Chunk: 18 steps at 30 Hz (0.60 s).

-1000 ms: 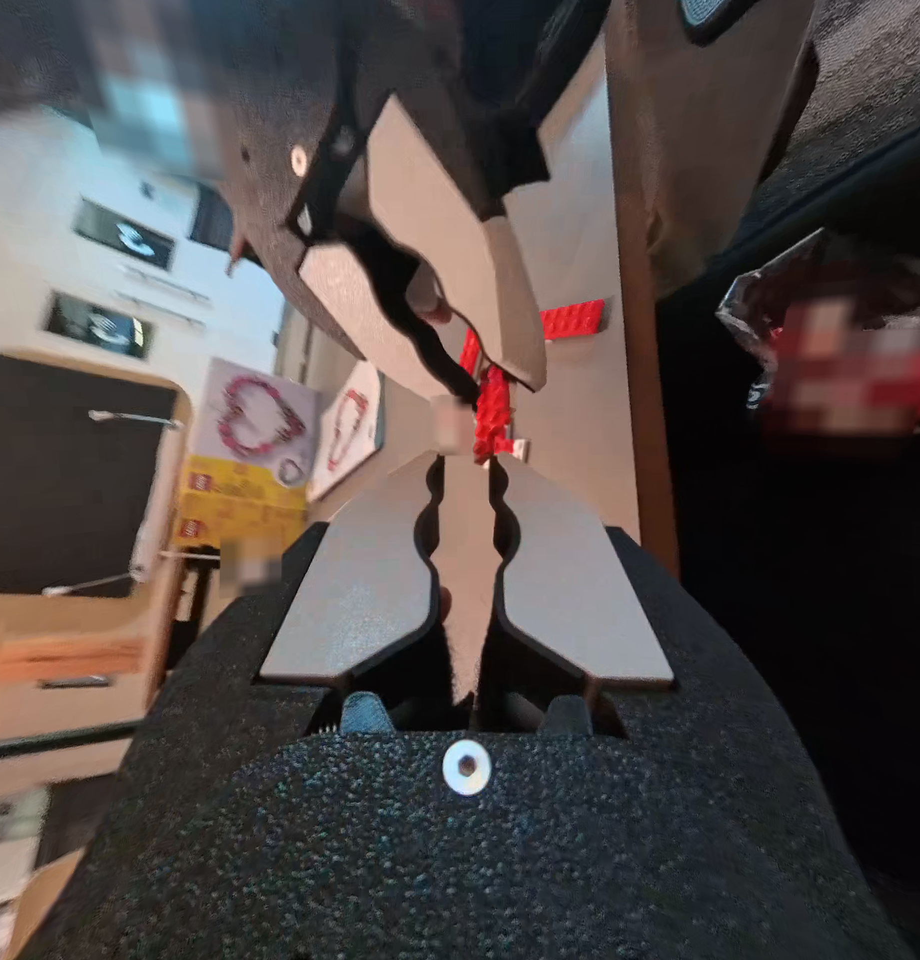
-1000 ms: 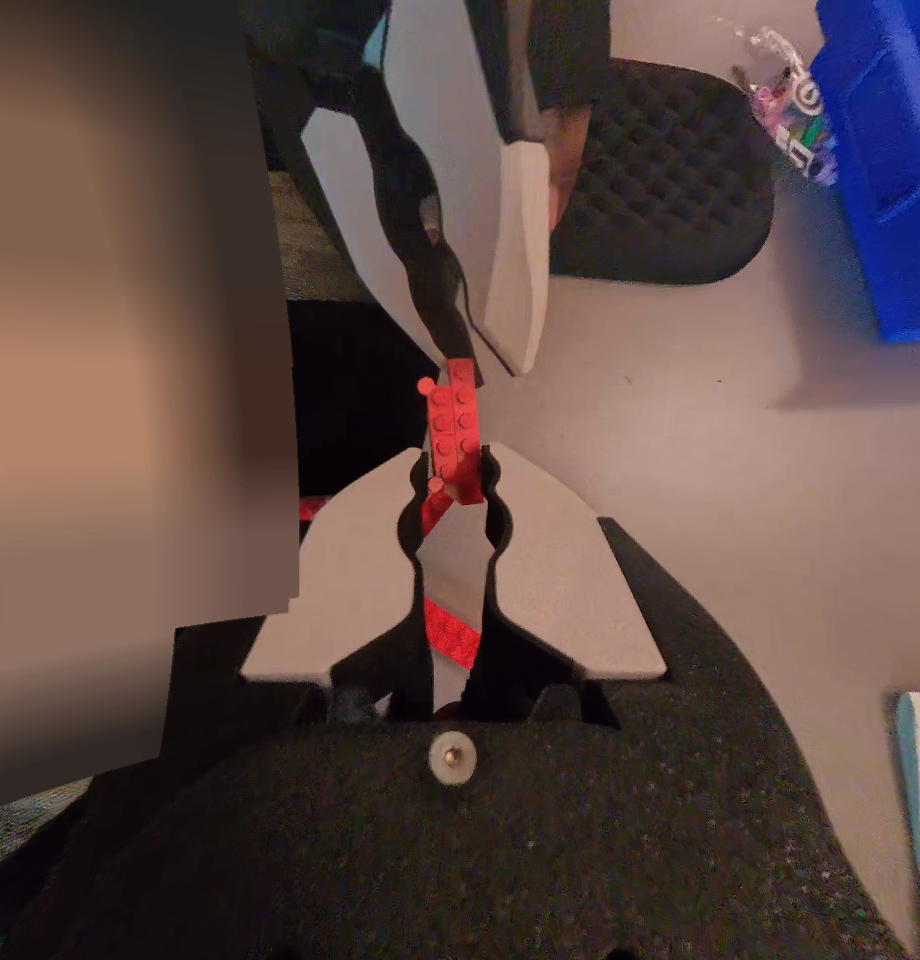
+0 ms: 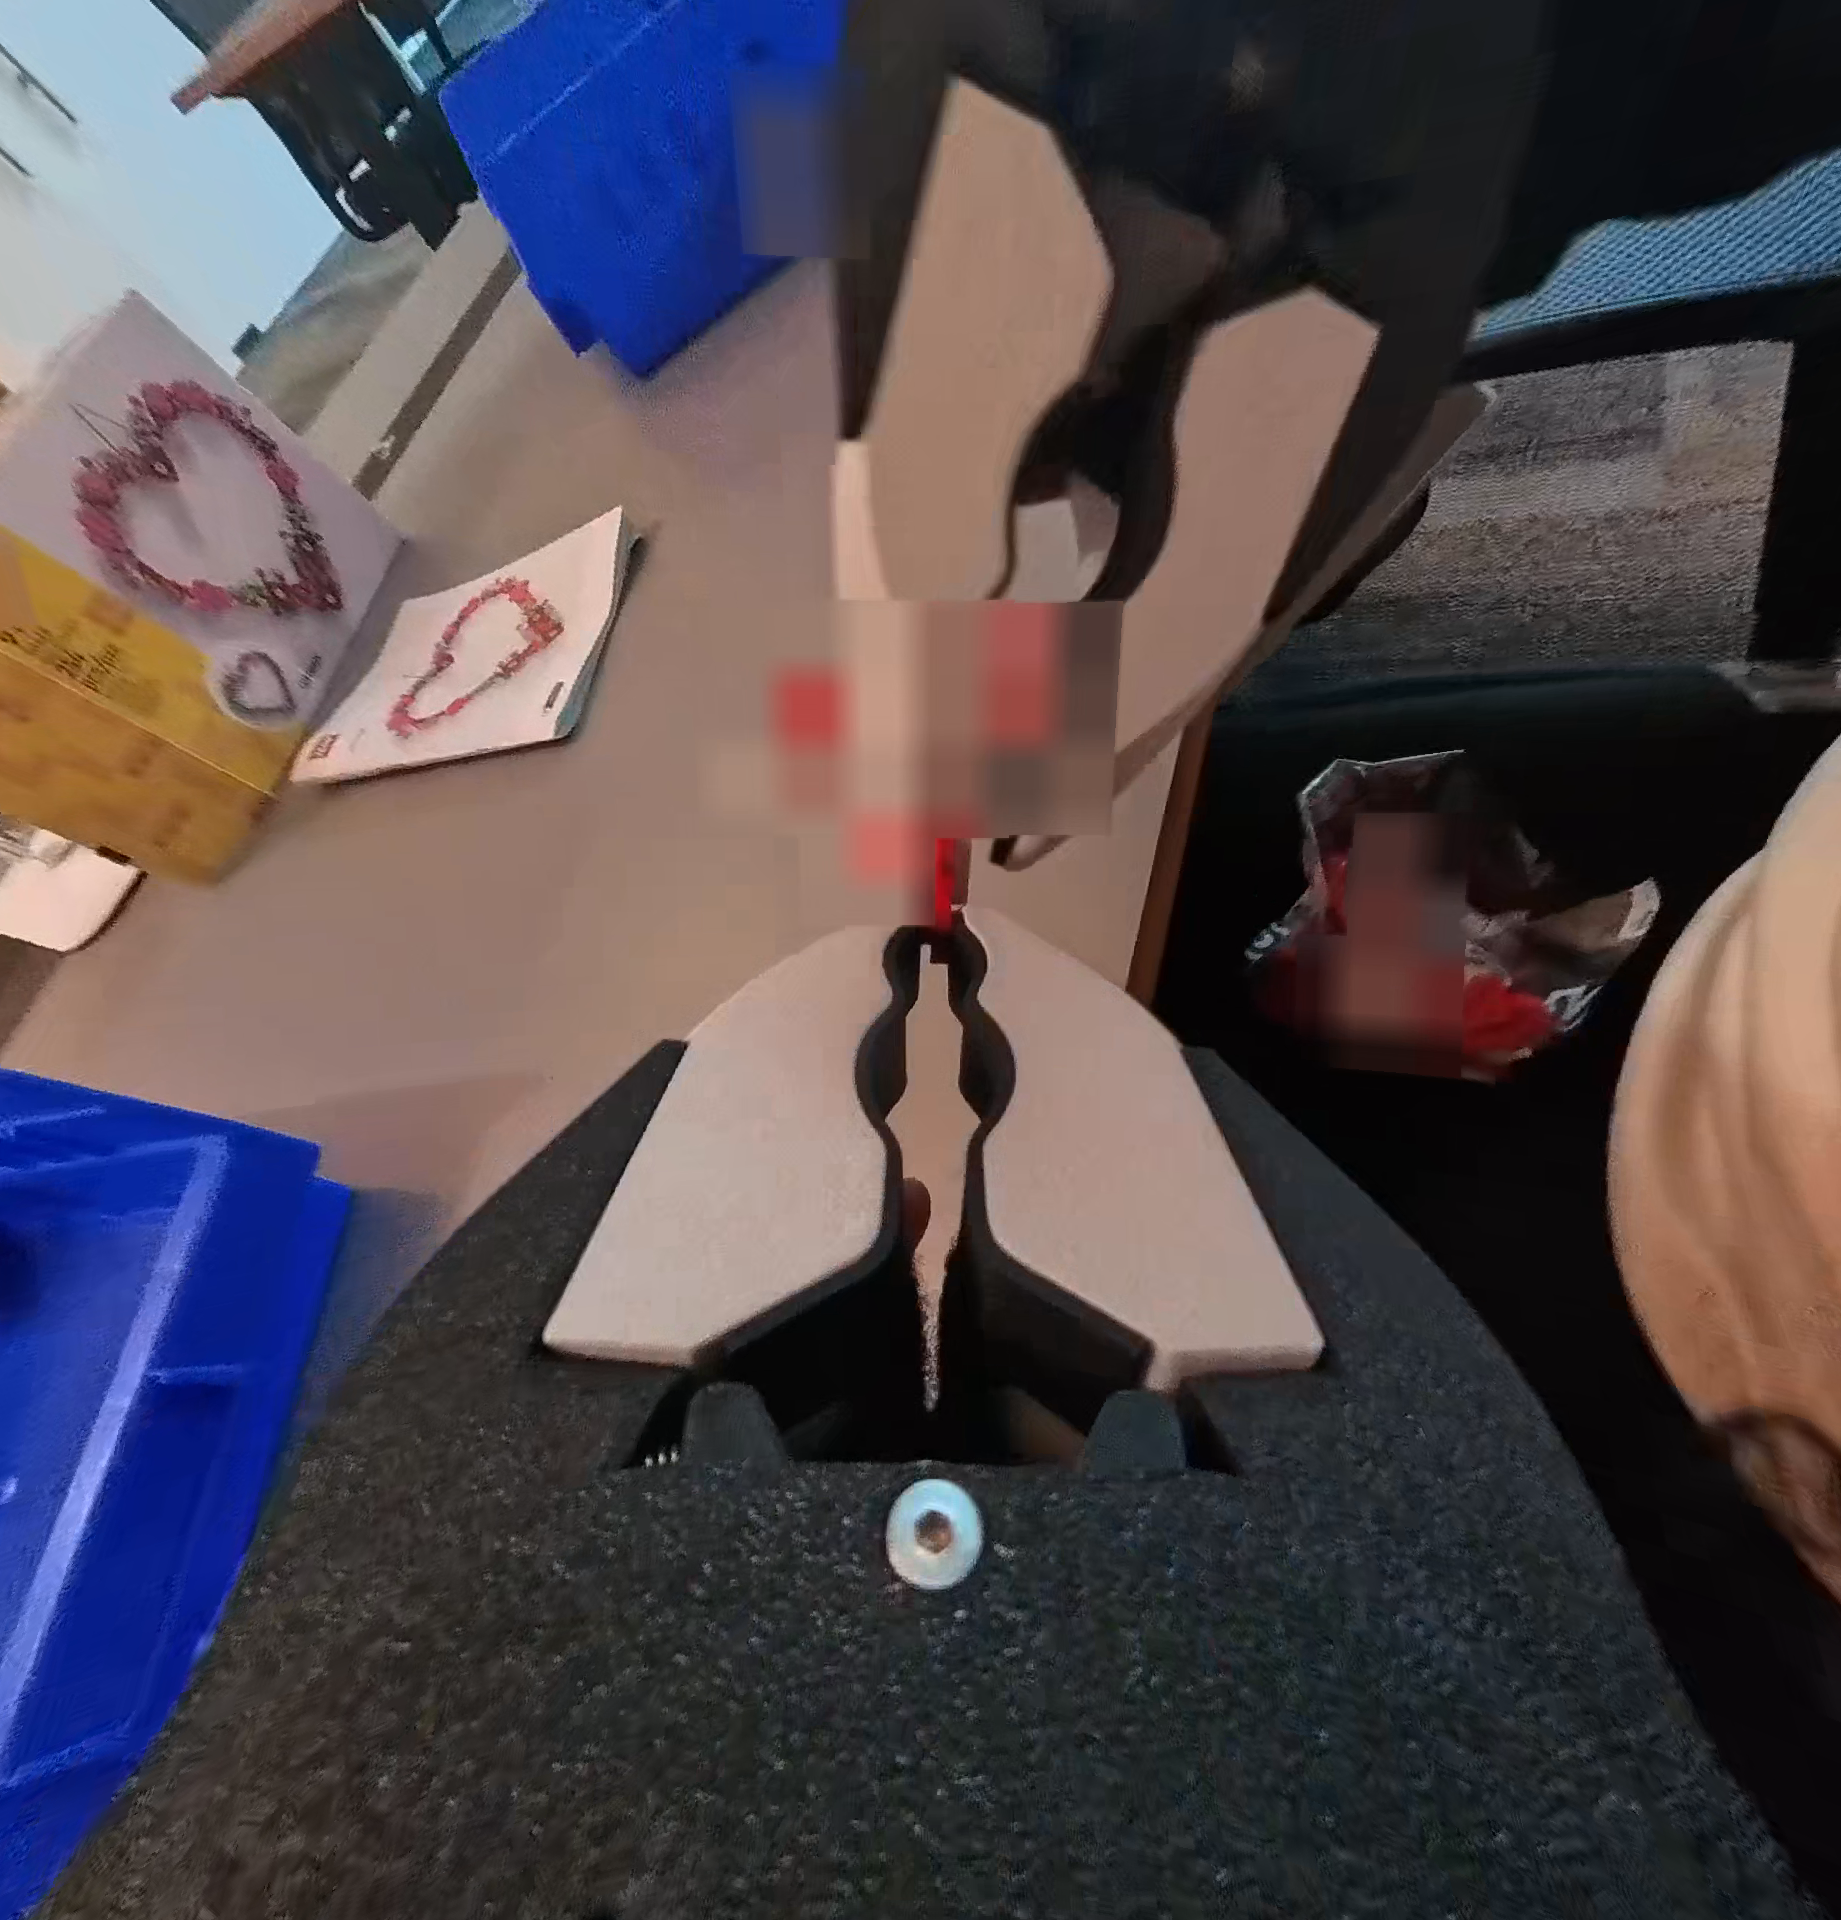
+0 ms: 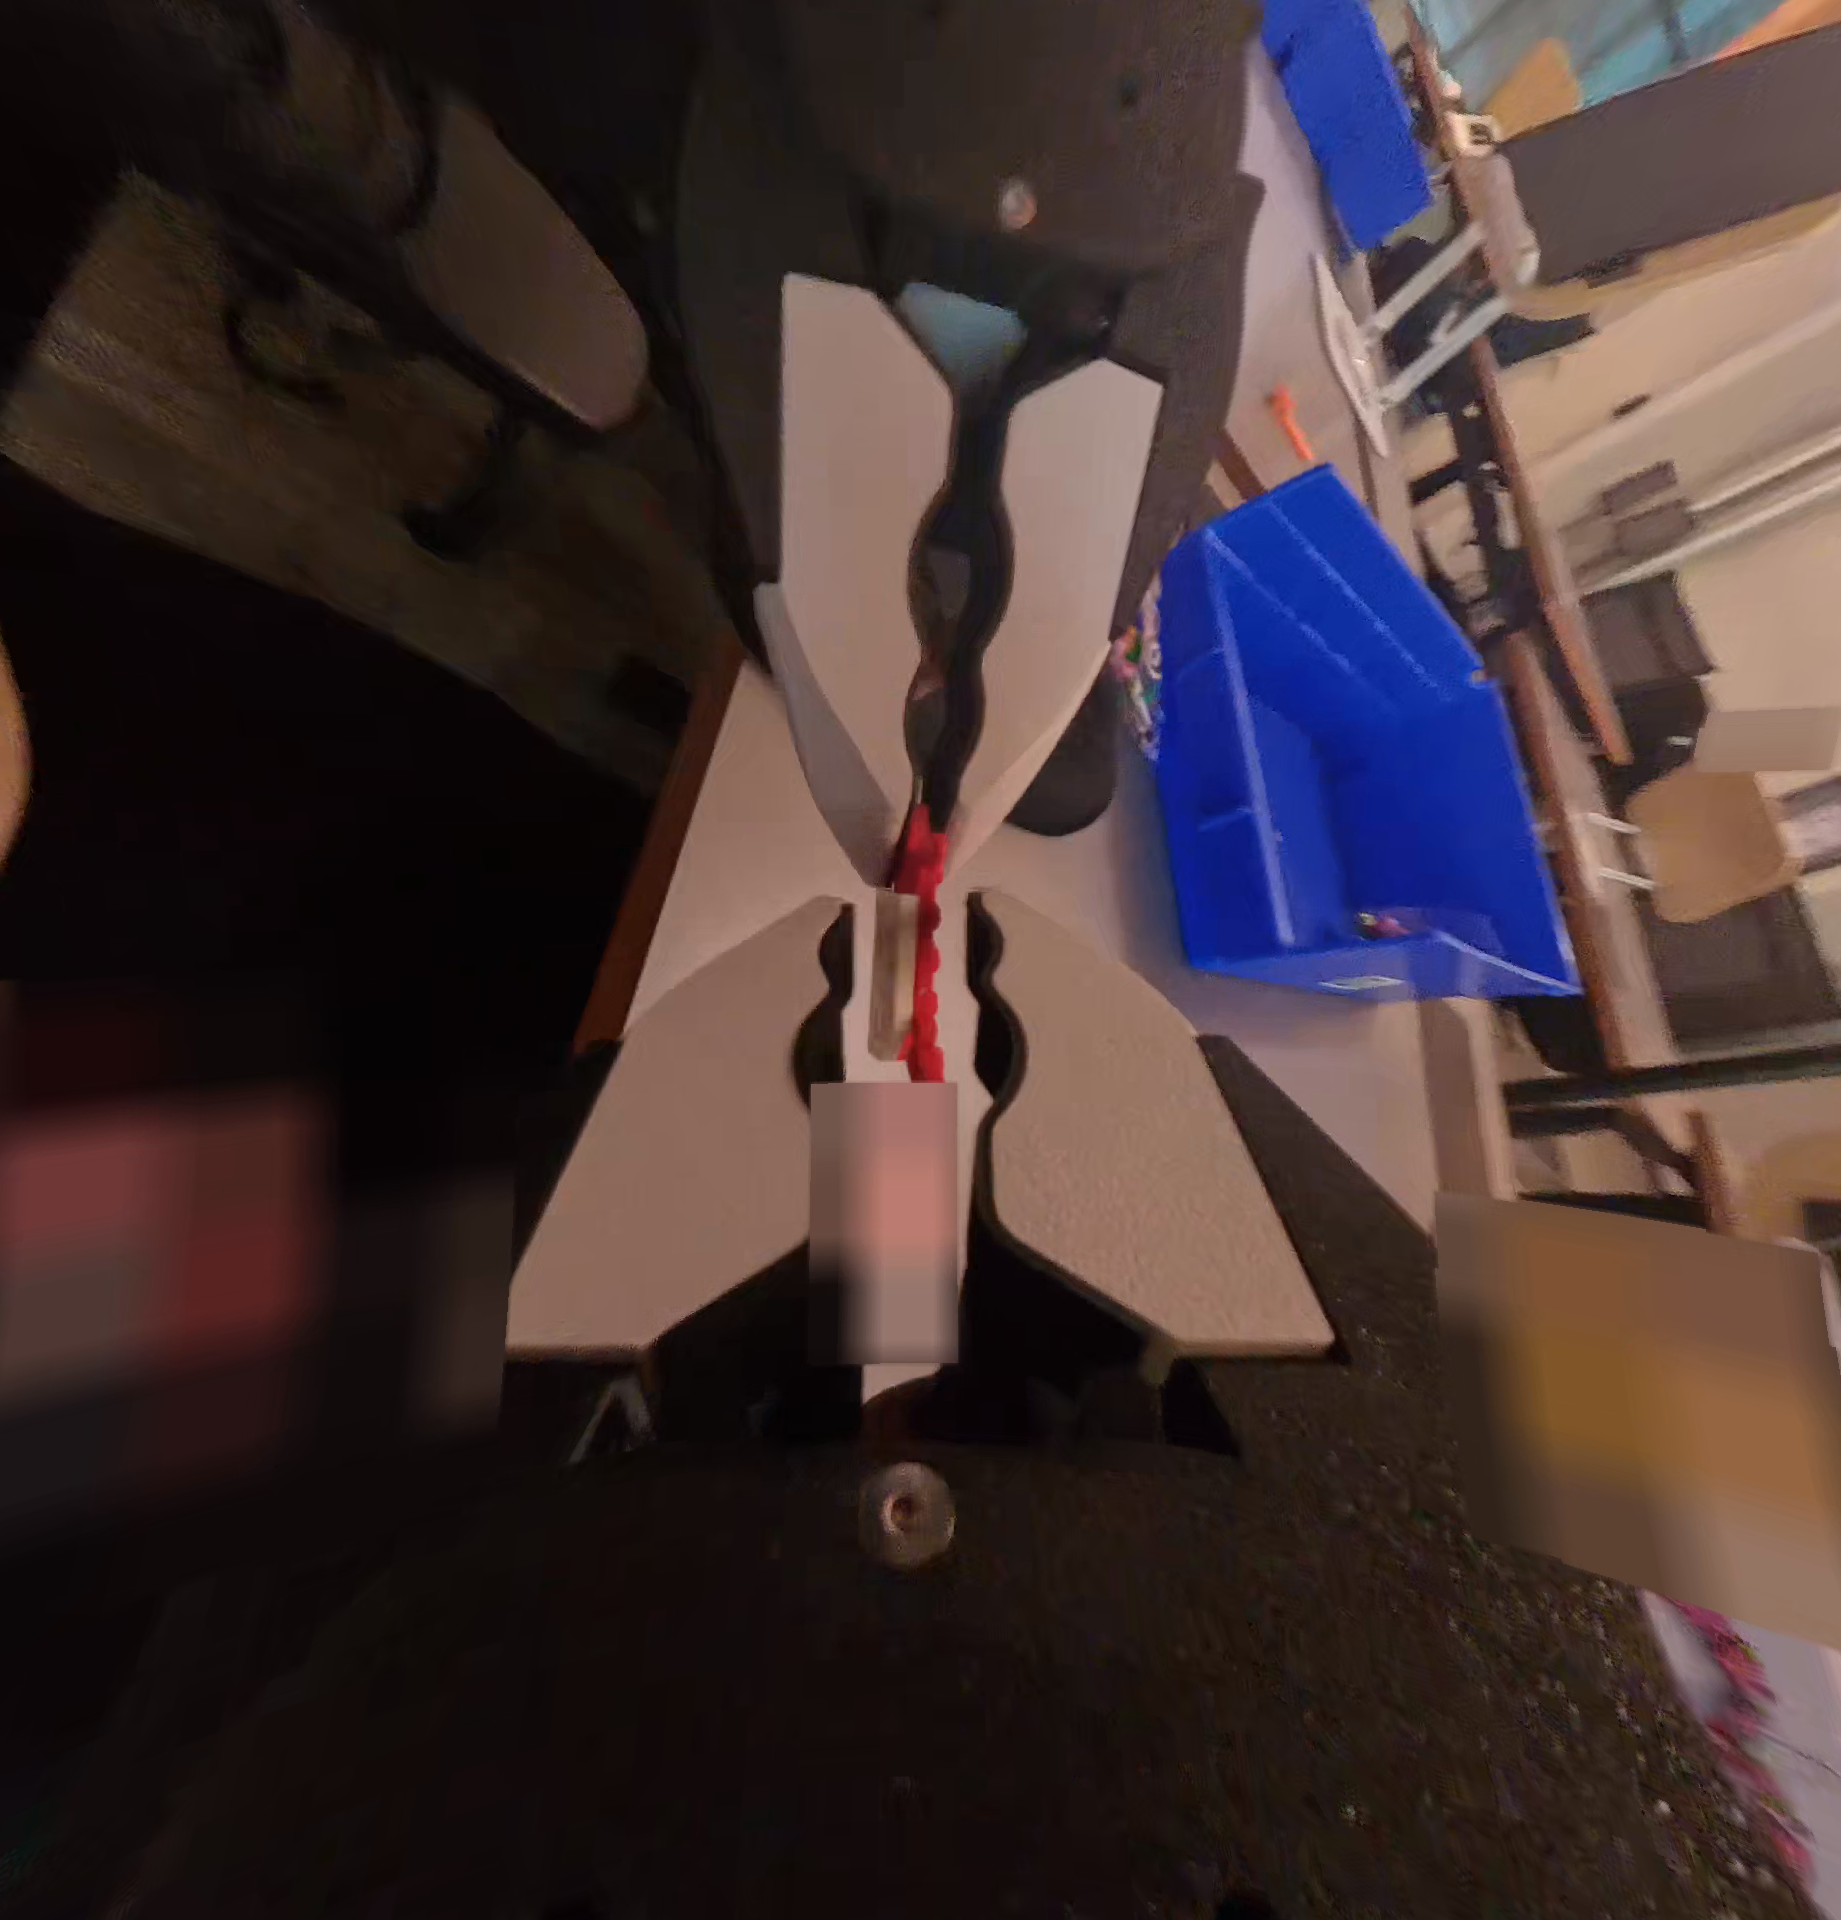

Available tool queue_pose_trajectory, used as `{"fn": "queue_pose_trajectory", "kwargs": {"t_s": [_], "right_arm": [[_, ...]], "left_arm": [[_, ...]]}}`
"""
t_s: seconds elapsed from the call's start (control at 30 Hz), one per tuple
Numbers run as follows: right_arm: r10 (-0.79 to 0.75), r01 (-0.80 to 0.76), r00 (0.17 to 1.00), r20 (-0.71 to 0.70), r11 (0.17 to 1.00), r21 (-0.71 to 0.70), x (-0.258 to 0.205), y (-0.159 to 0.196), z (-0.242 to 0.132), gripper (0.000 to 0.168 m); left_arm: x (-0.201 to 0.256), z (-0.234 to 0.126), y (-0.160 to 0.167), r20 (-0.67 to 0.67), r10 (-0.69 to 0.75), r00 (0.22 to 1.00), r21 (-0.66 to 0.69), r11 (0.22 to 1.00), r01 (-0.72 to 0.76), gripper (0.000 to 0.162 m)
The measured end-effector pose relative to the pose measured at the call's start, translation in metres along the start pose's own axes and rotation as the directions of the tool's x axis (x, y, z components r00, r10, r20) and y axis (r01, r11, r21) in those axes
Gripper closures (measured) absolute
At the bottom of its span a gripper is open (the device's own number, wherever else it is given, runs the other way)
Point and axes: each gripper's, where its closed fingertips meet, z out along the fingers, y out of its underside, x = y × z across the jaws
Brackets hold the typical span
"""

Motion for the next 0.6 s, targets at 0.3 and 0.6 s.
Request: {"fn": "queue_pose_trajectory", "kwargs": {"t_s": [0.3,0.6], "right_arm": [[-0.151,0.150,0.988,0.009,0.984,0.100,-0.017,-0.013,-0.003,0.161],[0.159,-0.139,0.985,-0.069,0.960,0.242,0.017,0.006,-0.038,0.161]], "left_arm": [[0.010,-0.007,-0.001,-0.191,-0.129,0.973,0.018,0.991,0.135,0.158],[0.003,-0.017,0.006,-0.249,-0.329,0.911,-0.015,0.942,0.336,0.158]]}}
